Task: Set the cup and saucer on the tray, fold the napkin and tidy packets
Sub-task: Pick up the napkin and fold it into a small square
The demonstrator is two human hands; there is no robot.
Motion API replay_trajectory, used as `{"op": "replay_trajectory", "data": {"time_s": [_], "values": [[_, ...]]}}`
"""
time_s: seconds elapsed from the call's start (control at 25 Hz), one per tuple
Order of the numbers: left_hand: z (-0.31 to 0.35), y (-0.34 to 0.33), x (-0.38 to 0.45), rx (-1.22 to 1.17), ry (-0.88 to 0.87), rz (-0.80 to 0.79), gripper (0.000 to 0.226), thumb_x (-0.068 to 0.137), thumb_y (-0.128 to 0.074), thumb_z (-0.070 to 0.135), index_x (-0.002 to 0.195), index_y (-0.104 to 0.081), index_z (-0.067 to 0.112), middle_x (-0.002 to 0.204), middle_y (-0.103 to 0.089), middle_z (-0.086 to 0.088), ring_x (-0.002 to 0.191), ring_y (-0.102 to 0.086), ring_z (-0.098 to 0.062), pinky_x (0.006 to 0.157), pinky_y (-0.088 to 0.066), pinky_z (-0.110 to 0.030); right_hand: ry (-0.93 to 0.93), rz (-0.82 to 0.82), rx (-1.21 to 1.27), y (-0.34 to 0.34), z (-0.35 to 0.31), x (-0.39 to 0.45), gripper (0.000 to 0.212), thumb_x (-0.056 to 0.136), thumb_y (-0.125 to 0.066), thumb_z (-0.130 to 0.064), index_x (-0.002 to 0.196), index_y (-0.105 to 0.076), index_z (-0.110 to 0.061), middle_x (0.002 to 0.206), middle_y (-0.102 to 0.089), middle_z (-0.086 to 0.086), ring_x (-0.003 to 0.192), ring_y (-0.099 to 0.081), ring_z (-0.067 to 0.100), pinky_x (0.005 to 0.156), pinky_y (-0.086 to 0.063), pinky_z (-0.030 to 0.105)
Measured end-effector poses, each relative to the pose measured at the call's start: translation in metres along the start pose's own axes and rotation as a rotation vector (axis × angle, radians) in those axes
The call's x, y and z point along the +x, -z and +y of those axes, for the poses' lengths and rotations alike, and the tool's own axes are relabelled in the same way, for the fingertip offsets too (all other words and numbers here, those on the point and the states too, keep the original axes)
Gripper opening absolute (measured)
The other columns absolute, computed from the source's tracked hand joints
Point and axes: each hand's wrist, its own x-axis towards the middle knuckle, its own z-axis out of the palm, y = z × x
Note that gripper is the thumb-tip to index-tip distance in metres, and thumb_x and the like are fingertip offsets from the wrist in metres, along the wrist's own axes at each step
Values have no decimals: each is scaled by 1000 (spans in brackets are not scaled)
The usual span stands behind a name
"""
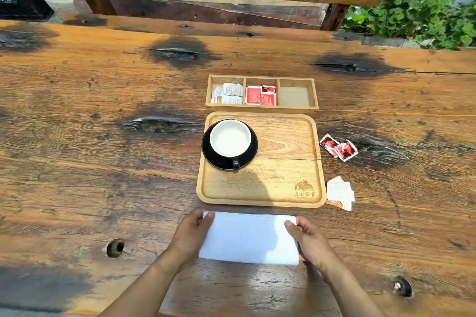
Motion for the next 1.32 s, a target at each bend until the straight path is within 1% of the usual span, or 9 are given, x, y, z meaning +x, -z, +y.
{"op": "replay_trajectory", "data": {"time_s": [0.16, 0.36, 0.64, 0.76, 0.84, 0.92, 1.0, 1.12, 1.32], "values": [[2, -6, 5, -17, 41, 71, 27, 95, -56, 24, 73, -49, 10, 67, -50, -5, 58, -44, -16, 49, -33, -25, 15, 191, -43, -14, 4, 6, 36, 88, -65, -27, 60, -43, -18, 49, -38, -8, 50, -31, 12, 53, -25, 28], [-6, -2, 10, 96, 78, 160, 25, 90, -63, 28, 84, -61, 4, 75, -63, -6, 68, -54, -20, 62, -41, -31, -21, 378, -246, -21, 6, 12, 21, 82, -67, -44, 79, -59, -24, 74, -65, -10, 68, -58, 10, 62, -40, 29], [-1, 0, 6, 425, 46, 262, 19, 87, -64, 35, 74, -56, 24, 70, -56, 9, 67, -52, -10, 53, -34, -26, -41, 461, -427, -25, 0, 8, 23, 82, -65, -47, 80, -53, -28, 72, -61, -14, 72, -61, 18, 65, -47, 30], [2, -4, 4, 474, 59, 266, 16, 87, -63, 35, 88, -54, 22, 79, -58, 10, 79, -57, -16, 59, -36, -29, -24, 496, -462, -29, -3, 5, 24, 83, -65, -44, 96, -52, -29, 91, -62, -8, 82, -61, 21, 71, -51, 35], [4, -6, 4, 375, 100, 234, 21, 86, -65, 31, 100, -53, 21, 84, -57, 10, 86, -59, -18, 65, -40, -30, 2, 496, -506, -30, -4, 4, 35, 84, -65, -41, 113, -51, -28, 107, -59, -3, 91, -59, 22, 73, -49, 35], [6, -5, 5, 217, 168, 178, 25, 85, -67, 24, 106, -55, 17, 90, -60, 4, 92, -61, -21, 75, -48, -32, 6, 462, -538, -29, -5, 4, 39, 85, -64, -38, 120, -51, -27, 109, -58, -2, 92, -58, 20, 71, -45, 33], [7, -1, 5, 81, 215, 98, 21, 86, -66, 17, 104, -59, 10, 95, -67, -6, 89, -64, -24, 73, -53, -31, -4, 394, -524, -25, -6, 6, 36, 83, -66, -36, 115, -53, -27, 97, -61, -5, 86, -59, 18, 65, -44, 30], [10, 7, 1, 1, 194, 3, 10, 90, -62, 14, 94, -62, 5, 84, -67, -7, 66, -61, -17, 46, -43, -17, -44, 292, -422, -18, -8, 7, 29, 78, -73, -35, 101, -59, -26, 80, -60, -10, 72, -58, 11, 59, -44, 27], [16, 17, 2, 28, 104, -57, 20, 91, -62, 22, 96, -58, 3, 89, -69, -11, 75, -64, -21, 61, -47, -31, -22, 161, -315, -10, -4, 6, 23, 70, -79, -30, 78, -59, -23, 76, -66, -2, 69, -60, 18, 62, -41, 29]]}}
